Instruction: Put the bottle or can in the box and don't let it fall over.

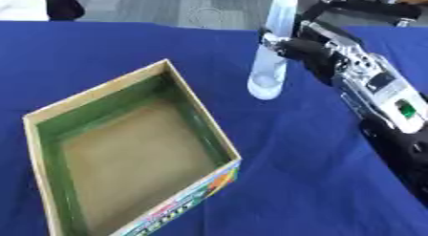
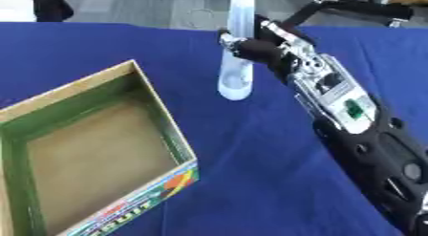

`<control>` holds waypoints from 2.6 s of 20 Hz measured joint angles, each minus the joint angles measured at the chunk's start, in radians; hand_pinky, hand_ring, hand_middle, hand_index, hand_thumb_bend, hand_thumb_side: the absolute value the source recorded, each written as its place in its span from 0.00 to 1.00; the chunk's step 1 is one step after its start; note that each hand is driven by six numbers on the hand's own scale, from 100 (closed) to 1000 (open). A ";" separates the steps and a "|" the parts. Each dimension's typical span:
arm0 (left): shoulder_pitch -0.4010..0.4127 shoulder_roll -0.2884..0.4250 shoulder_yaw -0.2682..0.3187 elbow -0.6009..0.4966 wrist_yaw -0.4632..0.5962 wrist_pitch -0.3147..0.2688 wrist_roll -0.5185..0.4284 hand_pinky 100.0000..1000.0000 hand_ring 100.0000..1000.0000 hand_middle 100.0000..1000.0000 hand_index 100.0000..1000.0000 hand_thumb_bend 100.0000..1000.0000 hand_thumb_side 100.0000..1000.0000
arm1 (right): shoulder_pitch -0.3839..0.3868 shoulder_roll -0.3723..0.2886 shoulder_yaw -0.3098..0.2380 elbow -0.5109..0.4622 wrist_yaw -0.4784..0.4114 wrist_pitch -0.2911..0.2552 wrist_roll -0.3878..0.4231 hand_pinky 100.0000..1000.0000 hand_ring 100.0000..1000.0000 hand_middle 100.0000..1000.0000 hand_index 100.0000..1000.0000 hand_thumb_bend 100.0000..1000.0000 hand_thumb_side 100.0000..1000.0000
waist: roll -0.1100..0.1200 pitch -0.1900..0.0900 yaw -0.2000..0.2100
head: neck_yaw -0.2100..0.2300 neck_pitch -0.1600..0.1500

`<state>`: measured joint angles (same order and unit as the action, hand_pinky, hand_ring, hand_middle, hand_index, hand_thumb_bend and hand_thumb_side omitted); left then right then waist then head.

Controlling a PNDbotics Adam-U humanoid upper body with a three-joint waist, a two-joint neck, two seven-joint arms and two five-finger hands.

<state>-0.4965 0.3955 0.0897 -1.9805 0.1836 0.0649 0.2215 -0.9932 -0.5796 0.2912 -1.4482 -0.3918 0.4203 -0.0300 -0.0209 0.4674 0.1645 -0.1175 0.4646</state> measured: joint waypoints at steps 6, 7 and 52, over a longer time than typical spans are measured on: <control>-0.002 0.000 0.000 0.000 0.000 0.001 -0.004 1.00 1.00 1.00 0.80 0.00 0.56 | 0.001 -0.005 0.005 0.008 0.013 0.001 0.017 1.00 1.00 1.00 1.00 0.00 0.30 | 0.000 0.002 0.000 | 0.000 -0.001; -0.003 0.000 0.000 0.000 0.000 0.001 -0.004 1.00 1.00 1.00 0.80 0.00 0.56 | 0.001 -0.005 0.005 0.011 0.018 0.001 0.022 1.00 1.00 1.00 1.00 0.00 0.34 | 0.000 0.003 0.001 | 0.000 -0.001; -0.022 -0.001 -0.012 0.000 0.000 0.004 -0.025 1.00 1.00 1.00 0.80 0.00 0.56 | 0.003 0.001 0.004 0.074 0.010 0.007 -0.082 1.00 1.00 1.00 0.61 0.00 0.11 | -0.006 0.026 0.021 | -0.016 -0.033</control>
<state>-0.5181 0.3944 0.0775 -1.9805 0.1837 0.0686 0.1966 -0.9900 -0.5781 0.2957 -1.3743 -0.3816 0.4271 -0.1122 -0.0272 0.4938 0.1857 -0.1339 0.4319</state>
